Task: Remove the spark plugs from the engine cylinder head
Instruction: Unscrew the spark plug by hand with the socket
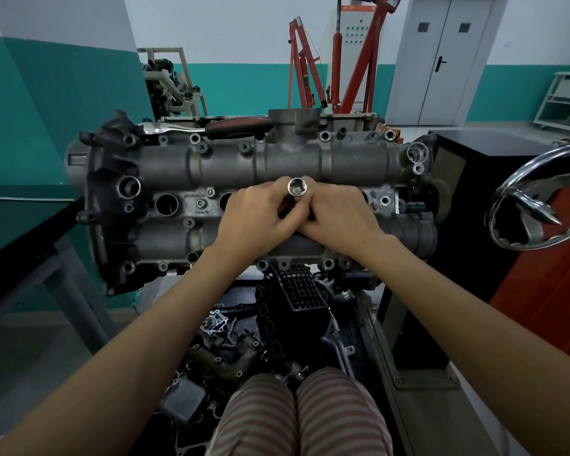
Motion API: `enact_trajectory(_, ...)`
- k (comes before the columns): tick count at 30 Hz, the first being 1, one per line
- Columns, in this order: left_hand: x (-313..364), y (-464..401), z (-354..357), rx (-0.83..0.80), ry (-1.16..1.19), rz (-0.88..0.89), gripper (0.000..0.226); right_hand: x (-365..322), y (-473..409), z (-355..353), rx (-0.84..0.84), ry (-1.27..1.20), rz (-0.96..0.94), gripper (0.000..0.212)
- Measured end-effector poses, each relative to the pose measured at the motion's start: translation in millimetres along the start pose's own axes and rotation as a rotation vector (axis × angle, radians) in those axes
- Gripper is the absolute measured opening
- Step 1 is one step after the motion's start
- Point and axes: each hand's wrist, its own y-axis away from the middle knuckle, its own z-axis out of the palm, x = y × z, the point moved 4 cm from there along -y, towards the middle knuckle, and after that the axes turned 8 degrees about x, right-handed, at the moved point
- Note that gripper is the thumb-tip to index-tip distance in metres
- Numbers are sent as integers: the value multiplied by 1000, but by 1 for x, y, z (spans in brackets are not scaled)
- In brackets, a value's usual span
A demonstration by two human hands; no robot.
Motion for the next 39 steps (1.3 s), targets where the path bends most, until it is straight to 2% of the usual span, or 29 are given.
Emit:
enact_trajectory(5, -3, 1, 3, -54, -45, -33, 28, -1, 0, -2, 7, -14, 27, 30)
enact_trajectory(9, -4, 1, 1, 2, -37, -27, 34, 1, 0, 1, -3, 55, 32, 38)
enact_trajectory(15, -3, 1, 2, -21, -14, -21, 45, 0, 0, 0, -21, 31, 9, 29)
enact_trajectory(18, -1, 2, 1, -13, -22, -4, 38, -1, 0, 0, -6, 14, -2, 25)
enact_trajectory(22, 2, 2, 0, 10, -41, 2, 27, -1, 0, 0, 36, 0, -2, 35)
enact_trajectory(29, -4, 1, -2, 16, 21, -31, 44, 2, 0, 1, 14, 36, 20, 40)
enact_trajectory(34, 0, 2, -3, 17, 51, -17, 28, -2, 1, 0, 26, 24, -24, 33)
enact_trajectory(39, 1, 1, -1, -22, 17, -24, 15, -3, 1, -6, 52, -76, 9, 33)
